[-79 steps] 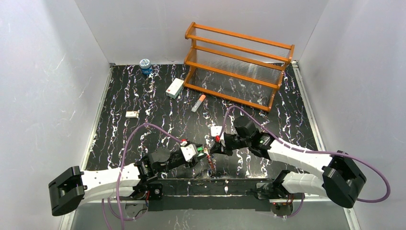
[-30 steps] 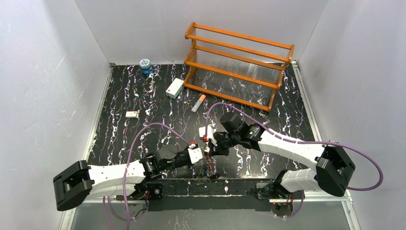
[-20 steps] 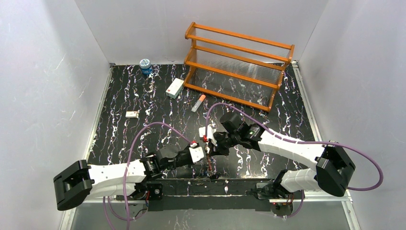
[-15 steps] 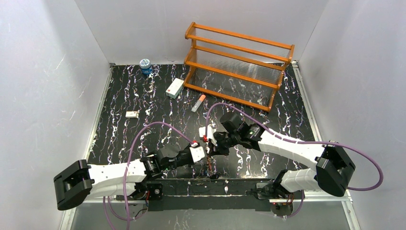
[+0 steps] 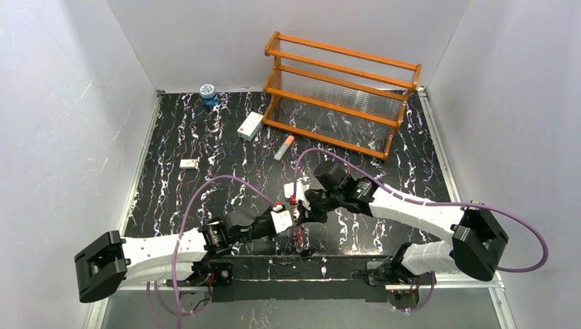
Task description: Put the keys on the keyring
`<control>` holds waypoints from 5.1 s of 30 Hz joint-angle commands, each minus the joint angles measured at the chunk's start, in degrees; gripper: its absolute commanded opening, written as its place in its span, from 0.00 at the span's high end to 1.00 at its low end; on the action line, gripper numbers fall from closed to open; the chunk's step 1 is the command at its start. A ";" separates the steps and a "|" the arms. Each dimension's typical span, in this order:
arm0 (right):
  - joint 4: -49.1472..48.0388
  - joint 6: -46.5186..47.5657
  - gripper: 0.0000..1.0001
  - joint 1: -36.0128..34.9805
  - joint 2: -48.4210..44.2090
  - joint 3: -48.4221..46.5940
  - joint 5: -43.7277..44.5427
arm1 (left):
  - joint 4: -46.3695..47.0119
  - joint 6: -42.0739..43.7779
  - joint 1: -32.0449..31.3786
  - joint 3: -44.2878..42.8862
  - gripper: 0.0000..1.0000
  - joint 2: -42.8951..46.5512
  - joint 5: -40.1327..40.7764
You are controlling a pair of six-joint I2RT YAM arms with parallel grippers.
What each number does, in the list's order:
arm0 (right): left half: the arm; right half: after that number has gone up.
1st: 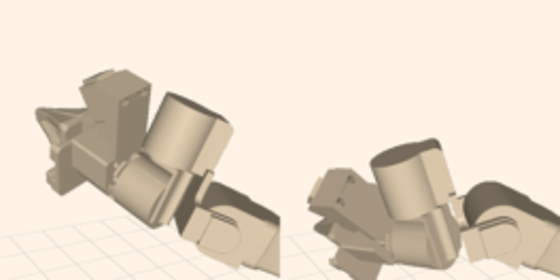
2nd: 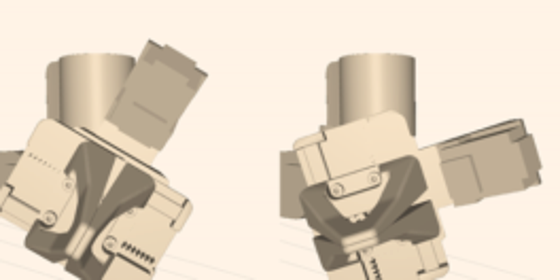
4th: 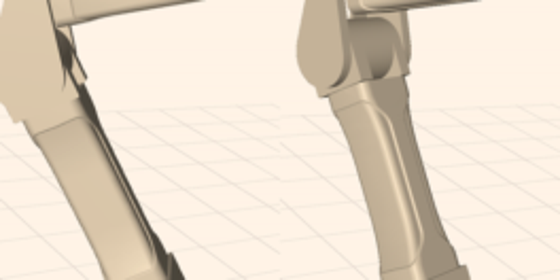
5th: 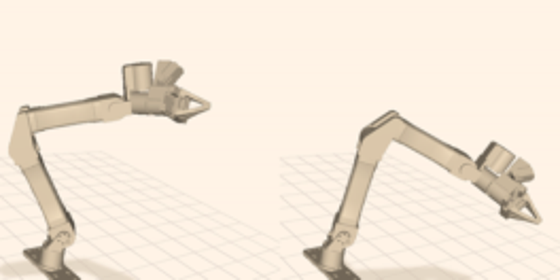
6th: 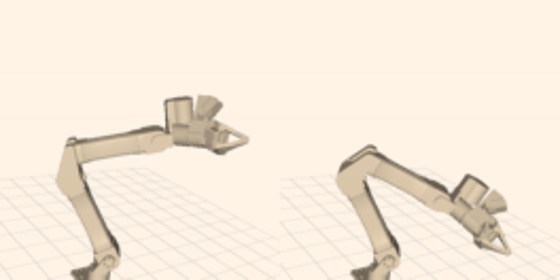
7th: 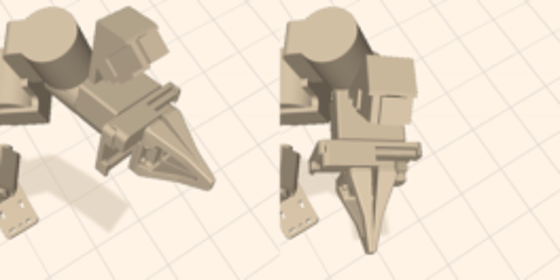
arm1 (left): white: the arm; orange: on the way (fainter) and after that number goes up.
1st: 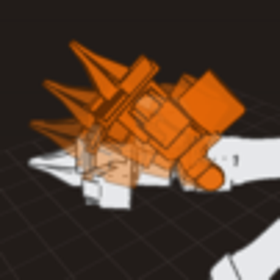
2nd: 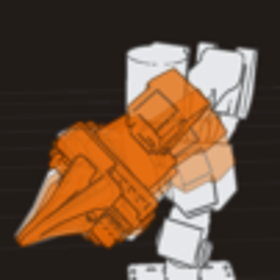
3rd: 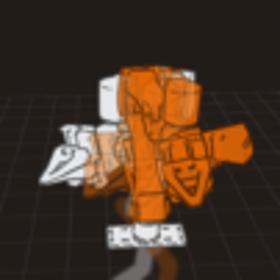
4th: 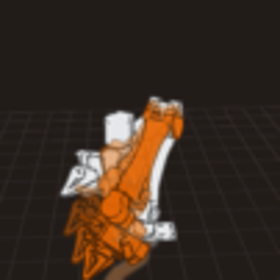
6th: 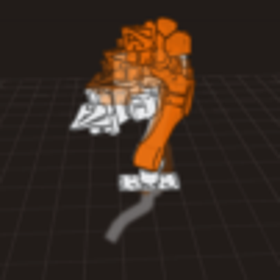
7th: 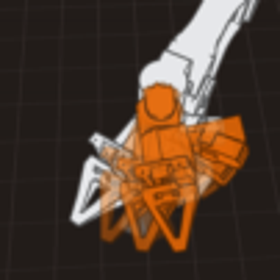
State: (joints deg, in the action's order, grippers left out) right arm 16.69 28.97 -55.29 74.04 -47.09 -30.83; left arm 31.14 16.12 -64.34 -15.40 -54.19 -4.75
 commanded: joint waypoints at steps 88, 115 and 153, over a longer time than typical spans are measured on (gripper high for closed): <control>-33.29 -9.85 0.64 6.81 -9.82 14.58 -15.69 | 17.78 -4.47 -0.08 11.54 1.00 15.22 -0.60; -32.38 -8.62 0.85 7.04 -7.24 13.19 -15.47 | 17.73 -4.09 -0.07 10.85 1.00 13.96 -1.02; -25.69 -4.98 0.99 7.10 -3.25 13.29 -10.53 | 17.73 -4.25 -0.05 10.99 1.00 14.14 -0.26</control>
State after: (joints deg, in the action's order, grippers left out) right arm -12.08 21.80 -48.42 68.55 -32.45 -43.33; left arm 45.74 11.42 -64.36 -3.36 -40.73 -5.23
